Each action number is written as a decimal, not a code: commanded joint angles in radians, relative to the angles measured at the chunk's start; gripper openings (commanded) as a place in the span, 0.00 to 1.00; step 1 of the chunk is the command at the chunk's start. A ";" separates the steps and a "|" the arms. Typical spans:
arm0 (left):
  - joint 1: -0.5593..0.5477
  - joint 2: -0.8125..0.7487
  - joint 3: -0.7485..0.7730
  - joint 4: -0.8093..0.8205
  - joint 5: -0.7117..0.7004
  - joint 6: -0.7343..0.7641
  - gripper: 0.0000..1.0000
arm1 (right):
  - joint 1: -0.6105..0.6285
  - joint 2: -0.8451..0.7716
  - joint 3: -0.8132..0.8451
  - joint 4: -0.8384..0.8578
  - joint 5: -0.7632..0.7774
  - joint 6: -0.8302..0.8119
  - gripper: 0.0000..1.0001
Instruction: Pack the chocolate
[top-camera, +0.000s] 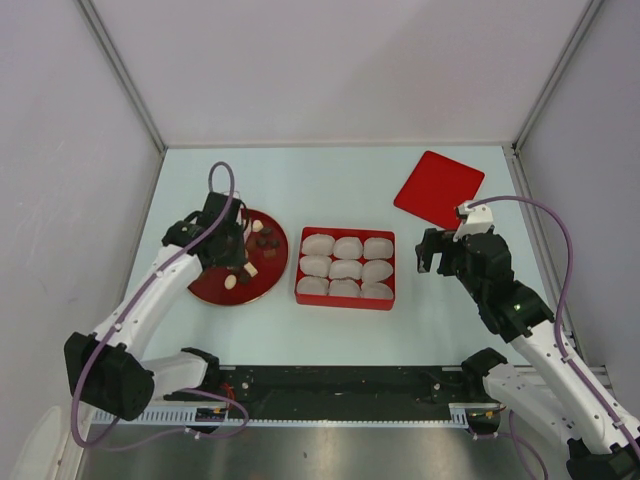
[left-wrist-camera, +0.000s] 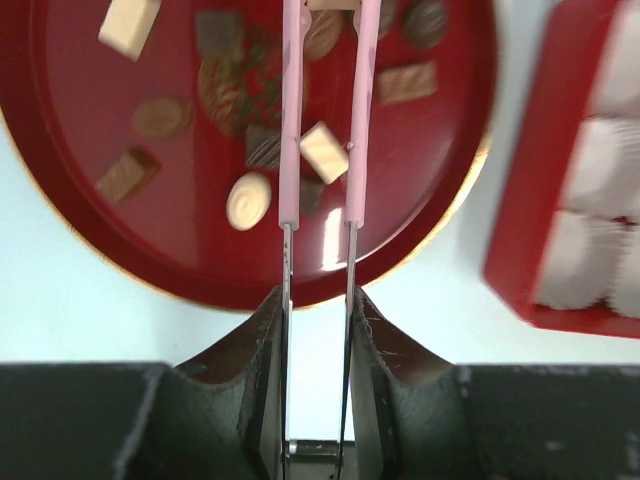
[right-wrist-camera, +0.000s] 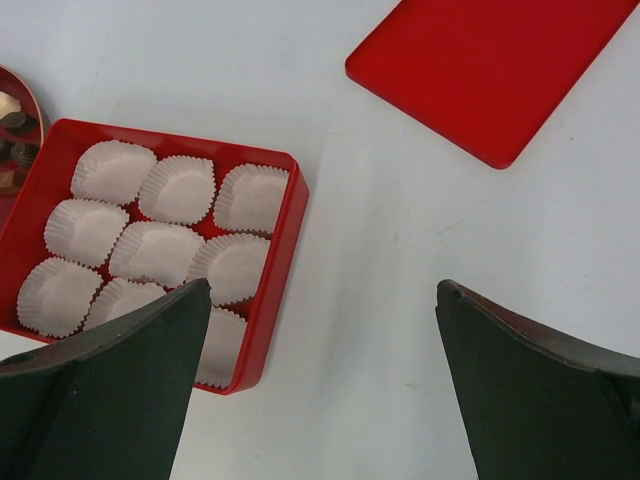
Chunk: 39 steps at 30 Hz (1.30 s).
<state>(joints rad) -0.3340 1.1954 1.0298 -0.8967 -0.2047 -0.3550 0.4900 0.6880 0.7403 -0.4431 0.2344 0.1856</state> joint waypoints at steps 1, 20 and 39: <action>-0.055 -0.045 0.096 0.062 0.083 0.060 0.00 | 0.004 -0.008 0.002 0.034 -0.001 -0.011 0.99; -0.503 0.282 0.334 0.206 0.197 0.205 0.00 | -0.002 -0.019 0.005 0.024 0.028 -0.025 0.99; -0.559 0.573 0.501 0.168 0.209 0.315 0.00 | -0.033 -0.002 0.005 0.017 0.036 -0.032 0.99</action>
<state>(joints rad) -0.8883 1.7496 1.4654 -0.7250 0.0044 -0.0780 0.4664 0.6827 0.7403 -0.4438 0.2508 0.1711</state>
